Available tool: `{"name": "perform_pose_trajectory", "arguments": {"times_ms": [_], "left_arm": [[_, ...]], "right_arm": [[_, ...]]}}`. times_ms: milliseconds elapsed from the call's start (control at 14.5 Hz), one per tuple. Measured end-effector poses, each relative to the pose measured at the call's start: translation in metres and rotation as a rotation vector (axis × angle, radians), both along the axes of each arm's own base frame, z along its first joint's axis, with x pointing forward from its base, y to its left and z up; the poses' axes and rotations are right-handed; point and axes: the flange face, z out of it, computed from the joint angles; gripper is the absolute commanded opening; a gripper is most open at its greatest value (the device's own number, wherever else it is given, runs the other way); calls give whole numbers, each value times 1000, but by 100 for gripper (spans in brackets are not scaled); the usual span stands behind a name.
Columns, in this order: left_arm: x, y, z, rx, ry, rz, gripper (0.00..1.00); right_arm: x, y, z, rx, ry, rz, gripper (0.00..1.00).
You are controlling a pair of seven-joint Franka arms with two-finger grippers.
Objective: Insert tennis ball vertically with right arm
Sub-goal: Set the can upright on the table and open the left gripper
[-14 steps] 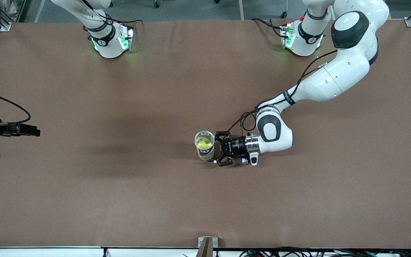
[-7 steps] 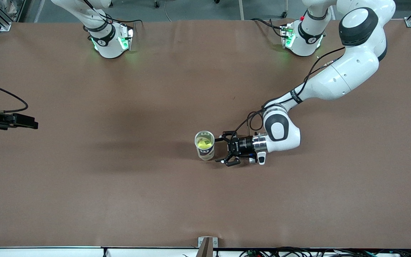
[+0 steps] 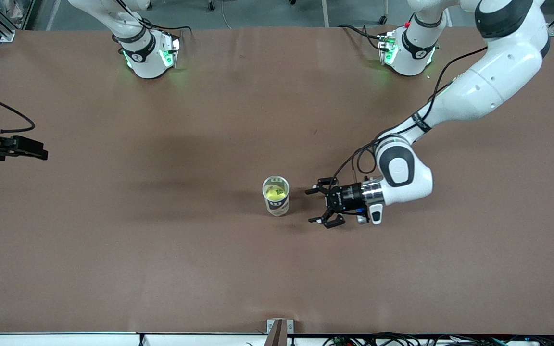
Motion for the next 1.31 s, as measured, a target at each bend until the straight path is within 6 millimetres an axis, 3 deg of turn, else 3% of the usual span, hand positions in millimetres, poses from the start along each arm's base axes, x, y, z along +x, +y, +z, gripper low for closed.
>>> {"name": "perform_pose_trajectory", "arguments": {"times_ms": [346, 554, 1038, 1315], "left_arm": [[18, 57, 59, 180, -178, -52, 100], [21, 84, 86, 335, -297, -119, 100], [17, 150, 126, 654, -438, -378, 100], [12, 180, 156, 788, -453, -517, 100]], "right_arm": [[-37, -2, 3, -4, -36, -5, 100], [-49, -2, 14, -3, -47, -6, 100], [-78, -4, 50, 0, -64, -12, 100], [-84, -4, 55, 24, -65, -17, 100]]}}
